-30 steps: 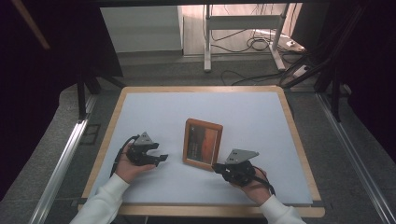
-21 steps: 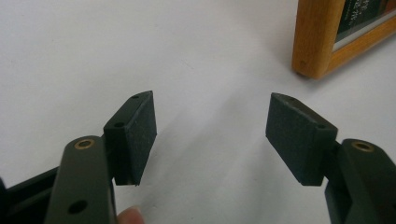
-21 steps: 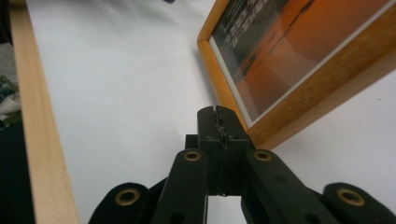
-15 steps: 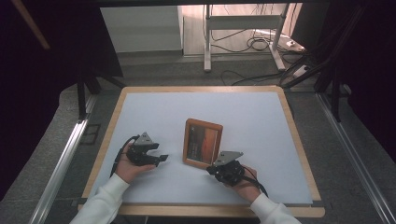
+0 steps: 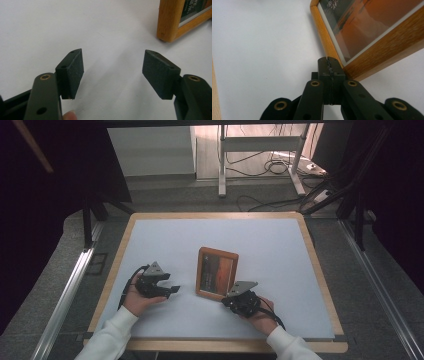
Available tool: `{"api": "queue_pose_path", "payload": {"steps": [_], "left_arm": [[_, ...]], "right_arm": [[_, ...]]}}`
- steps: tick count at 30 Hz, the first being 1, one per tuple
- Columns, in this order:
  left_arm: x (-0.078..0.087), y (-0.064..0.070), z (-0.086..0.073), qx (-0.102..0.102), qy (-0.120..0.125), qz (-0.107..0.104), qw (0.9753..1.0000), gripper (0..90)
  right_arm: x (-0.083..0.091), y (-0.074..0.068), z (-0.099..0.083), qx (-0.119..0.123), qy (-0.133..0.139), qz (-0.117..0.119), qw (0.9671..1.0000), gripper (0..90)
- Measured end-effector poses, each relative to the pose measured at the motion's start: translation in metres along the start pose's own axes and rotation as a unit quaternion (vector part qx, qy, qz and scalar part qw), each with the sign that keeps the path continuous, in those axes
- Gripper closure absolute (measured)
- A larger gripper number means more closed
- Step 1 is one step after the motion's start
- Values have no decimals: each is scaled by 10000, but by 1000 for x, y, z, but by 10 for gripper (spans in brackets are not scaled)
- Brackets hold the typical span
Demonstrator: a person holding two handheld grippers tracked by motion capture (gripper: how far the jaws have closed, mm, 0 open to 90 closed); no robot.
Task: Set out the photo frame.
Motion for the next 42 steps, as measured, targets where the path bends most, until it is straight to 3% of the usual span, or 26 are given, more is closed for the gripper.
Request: {"api": "queue_pose_path", "payload": {"steps": [29, 34, 42], "left_arm": [[-1, 0, 0, 0, -11, -19, 10000, 332], [0, 1, 1, 12, 27, -17, 10000, 332], [-2, 2, 2, -6, 7, -2, 10000, 332]], "right_arm": [[3, 14, -4, -142, 34, -180, 9997, 900], [11, 15, -1, -218, 263, -96, 9994, 900], [31, 31, -5, -354, 558, -248, 9975, 899]]}}
Point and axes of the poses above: each handheld gripper's, and its own axes: x roughly backward along the jaws, z roughly out of its top, y roughly to its right, the point moved 4 cm from there along -x, roughly forward along the jaws, and after that the axes turned 10 degrees about -z, right-handed, at the moved point
